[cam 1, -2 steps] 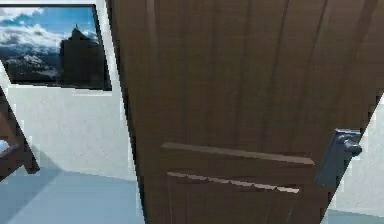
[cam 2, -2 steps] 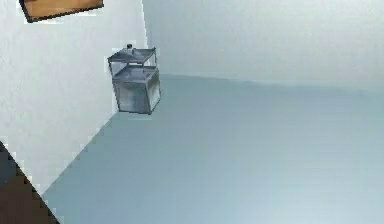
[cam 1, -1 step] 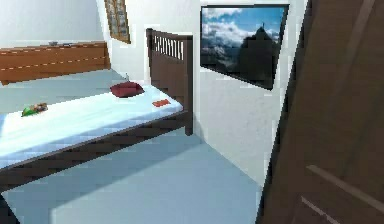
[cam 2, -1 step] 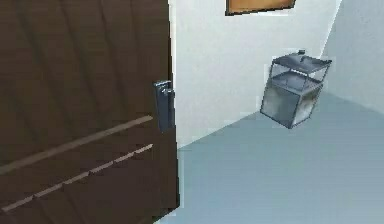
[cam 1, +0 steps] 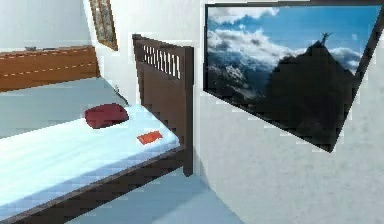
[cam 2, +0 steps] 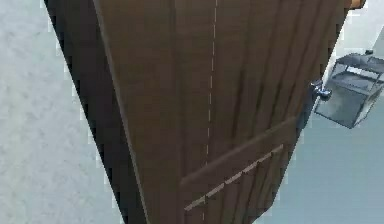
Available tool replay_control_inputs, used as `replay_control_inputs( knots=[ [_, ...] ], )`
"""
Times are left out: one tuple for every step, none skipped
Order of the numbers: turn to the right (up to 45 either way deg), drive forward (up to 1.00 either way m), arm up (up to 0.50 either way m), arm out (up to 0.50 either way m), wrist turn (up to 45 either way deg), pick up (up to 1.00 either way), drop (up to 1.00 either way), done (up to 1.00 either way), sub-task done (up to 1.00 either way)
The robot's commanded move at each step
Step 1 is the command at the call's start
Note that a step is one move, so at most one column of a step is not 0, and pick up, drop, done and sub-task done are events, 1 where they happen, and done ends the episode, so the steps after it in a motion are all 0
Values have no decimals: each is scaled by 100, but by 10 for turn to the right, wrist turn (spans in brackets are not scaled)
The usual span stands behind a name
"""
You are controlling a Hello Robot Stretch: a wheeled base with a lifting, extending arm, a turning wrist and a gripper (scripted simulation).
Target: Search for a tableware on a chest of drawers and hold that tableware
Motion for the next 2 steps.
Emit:
replay_control_inputs(
  knots=[
    [-450, 0, 0, 0, 0, 0, 0, 0, 0],
    [-450, 0, 0, 0, 0, 0, 0, 0, 0]
  ],
)
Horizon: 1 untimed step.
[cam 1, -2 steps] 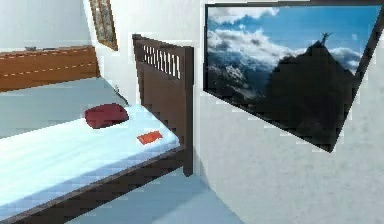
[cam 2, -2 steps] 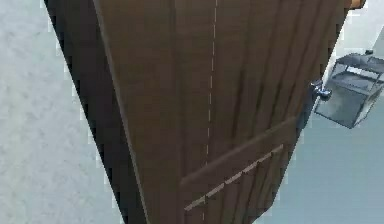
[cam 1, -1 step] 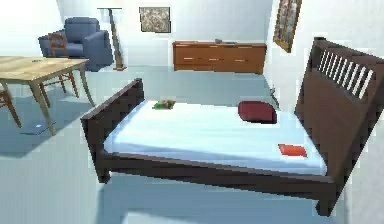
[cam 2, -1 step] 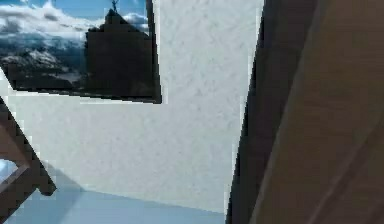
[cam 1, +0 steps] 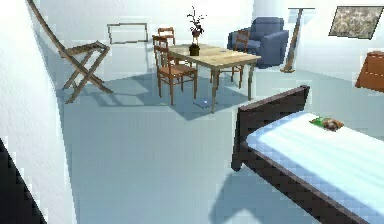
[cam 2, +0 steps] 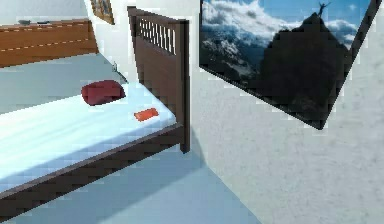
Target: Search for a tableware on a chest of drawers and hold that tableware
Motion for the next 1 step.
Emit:
replay_control_inputs(
  knots=[
    [-30, 0, 0, 0, 0, 0, 0, 0, 0]
  ],
)
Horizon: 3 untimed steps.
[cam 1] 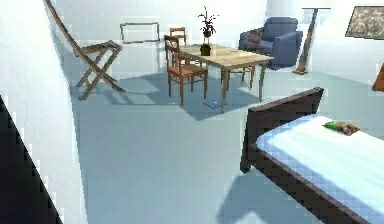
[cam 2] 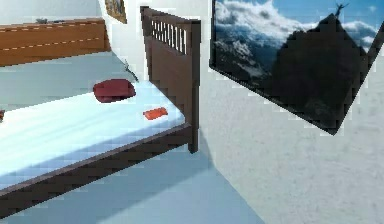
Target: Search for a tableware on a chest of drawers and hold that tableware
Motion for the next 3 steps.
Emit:
replay_control_inputs(
  knots=[
    [0, 45, 0, 0, 0, 0, 0, 0, 0],
    [0, 100, 0, 0, 0, 0, 0, 0, 0],
    [-90, 0, 0, 0, 0, 0, 0, 0, 0]
  ],
)
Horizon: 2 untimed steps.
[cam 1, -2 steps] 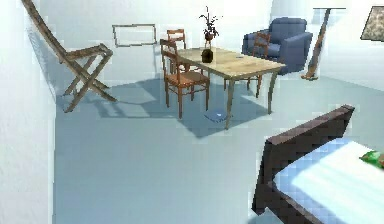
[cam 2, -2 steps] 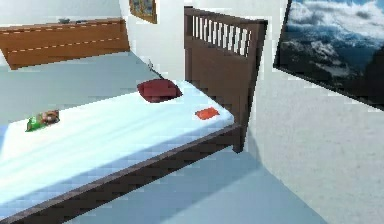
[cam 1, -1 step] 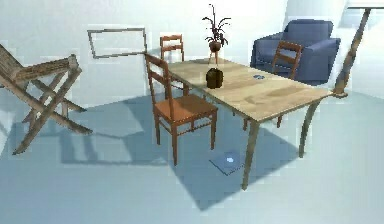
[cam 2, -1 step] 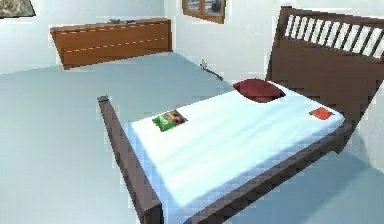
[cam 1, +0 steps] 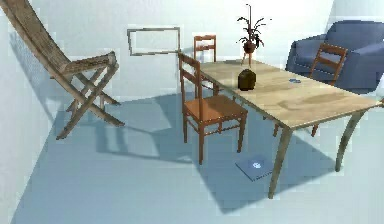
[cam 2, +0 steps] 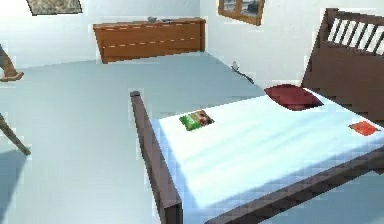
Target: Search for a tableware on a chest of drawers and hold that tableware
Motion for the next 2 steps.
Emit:
replay_control_inputs(
  knots=[
    [0, 10, 0, 0, 0, 0, 0, 0, 0],
    [30, 0, 0, 0, 0, 0, 0, 0, 0]
  ],
)
